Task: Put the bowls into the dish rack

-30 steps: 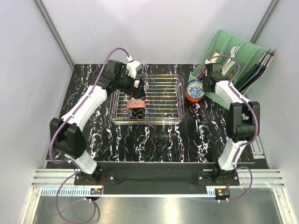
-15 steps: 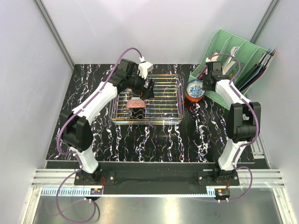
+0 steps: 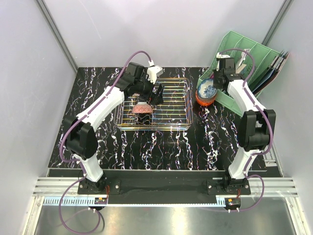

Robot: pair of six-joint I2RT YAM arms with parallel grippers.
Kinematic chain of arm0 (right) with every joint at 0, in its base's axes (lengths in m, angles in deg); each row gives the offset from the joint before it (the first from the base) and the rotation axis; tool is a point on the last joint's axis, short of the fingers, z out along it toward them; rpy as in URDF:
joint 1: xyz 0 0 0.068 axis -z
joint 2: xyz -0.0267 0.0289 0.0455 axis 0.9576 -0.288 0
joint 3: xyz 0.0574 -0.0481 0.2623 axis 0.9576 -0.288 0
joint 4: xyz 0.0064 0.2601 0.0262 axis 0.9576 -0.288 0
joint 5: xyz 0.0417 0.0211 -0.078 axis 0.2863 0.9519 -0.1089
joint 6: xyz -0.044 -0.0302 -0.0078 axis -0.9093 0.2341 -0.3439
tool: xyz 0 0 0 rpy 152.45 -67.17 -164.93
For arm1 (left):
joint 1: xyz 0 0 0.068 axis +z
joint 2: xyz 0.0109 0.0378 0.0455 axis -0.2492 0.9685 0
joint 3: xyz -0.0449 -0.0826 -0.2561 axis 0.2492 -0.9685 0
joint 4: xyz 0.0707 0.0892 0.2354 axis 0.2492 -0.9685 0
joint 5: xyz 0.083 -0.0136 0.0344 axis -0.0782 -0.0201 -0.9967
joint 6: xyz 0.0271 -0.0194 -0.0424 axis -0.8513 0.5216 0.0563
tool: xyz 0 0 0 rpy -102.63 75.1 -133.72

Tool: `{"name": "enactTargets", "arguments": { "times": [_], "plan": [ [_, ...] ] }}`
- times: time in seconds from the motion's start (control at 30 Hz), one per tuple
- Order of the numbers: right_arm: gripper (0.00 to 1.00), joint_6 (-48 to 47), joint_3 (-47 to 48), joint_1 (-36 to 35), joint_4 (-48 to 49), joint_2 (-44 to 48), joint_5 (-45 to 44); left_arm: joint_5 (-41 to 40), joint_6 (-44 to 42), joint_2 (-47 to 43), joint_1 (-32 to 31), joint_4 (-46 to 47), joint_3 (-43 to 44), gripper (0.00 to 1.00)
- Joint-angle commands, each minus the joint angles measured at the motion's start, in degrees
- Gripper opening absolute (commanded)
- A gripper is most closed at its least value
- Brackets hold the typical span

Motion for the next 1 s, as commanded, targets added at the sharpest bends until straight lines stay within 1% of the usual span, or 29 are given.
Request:
{"name": "enactTargets", "arguments": {
  "times": [0.0,0.43,0.67,0.97],
  "plan": [
    [0.0,-0.8,4.9,0.0,1.6,3.9,-1.3,-0.1,0.5,0.0,-0.8,1.2,3.0,0.99],
    [0.0,-1.0,10.2,-0.1,-1.6,4.3,-0.5,1.5,2.0,3.1,-1.4,1.3,6.0,0.99],
    [0.0,-0.7,11.9,-0.8,-2.5,5.4,1.2,0.9,2.0,3.0,-1.4,1.4,5.6,0.99],
    [0.0,-1.7,13.2,-5.9,-3.1,8.5,2.1,-0.1,3.7,3.5,-1.4,3.3,5.9,0.99]
  ]
}}
